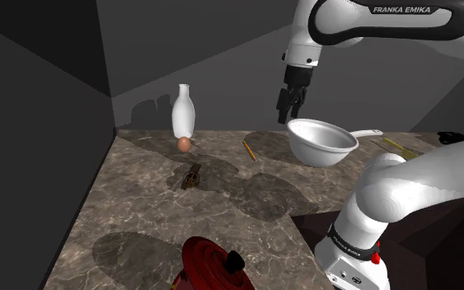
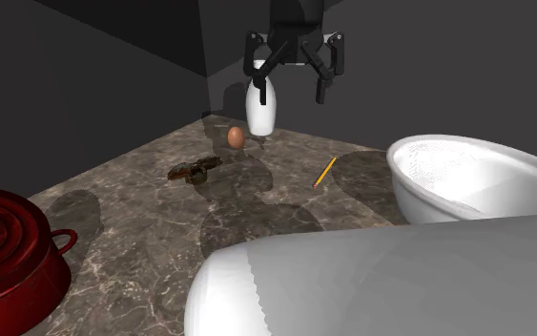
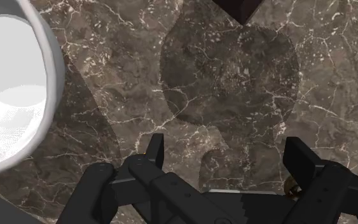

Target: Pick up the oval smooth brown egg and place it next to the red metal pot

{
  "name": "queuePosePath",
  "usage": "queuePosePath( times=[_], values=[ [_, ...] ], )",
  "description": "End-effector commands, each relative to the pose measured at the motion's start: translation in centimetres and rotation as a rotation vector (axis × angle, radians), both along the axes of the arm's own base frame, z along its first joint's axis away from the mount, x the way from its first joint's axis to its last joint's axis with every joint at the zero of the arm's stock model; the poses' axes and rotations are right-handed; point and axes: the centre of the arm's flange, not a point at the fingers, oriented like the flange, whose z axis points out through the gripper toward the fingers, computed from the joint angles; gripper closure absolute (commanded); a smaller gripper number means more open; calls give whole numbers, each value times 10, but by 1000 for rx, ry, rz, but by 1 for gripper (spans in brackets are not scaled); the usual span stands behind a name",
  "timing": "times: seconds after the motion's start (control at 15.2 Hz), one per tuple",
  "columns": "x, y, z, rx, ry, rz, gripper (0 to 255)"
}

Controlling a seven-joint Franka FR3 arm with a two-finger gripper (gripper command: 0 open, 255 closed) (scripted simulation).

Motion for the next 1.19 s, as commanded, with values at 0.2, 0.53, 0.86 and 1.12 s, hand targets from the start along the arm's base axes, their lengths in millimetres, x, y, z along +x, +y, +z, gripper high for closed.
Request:
queuePosePath(
  times=[0.2,0.53,0.86,1.12],
  values=[
    [27,9,-22,7,-28,-14,0],
    [74,24,-56,19,-74,-38,0],
    [123,38,-87,32,-120,-61,0],
    [163,49,-111,41,-156,-80,0]
  ],
)
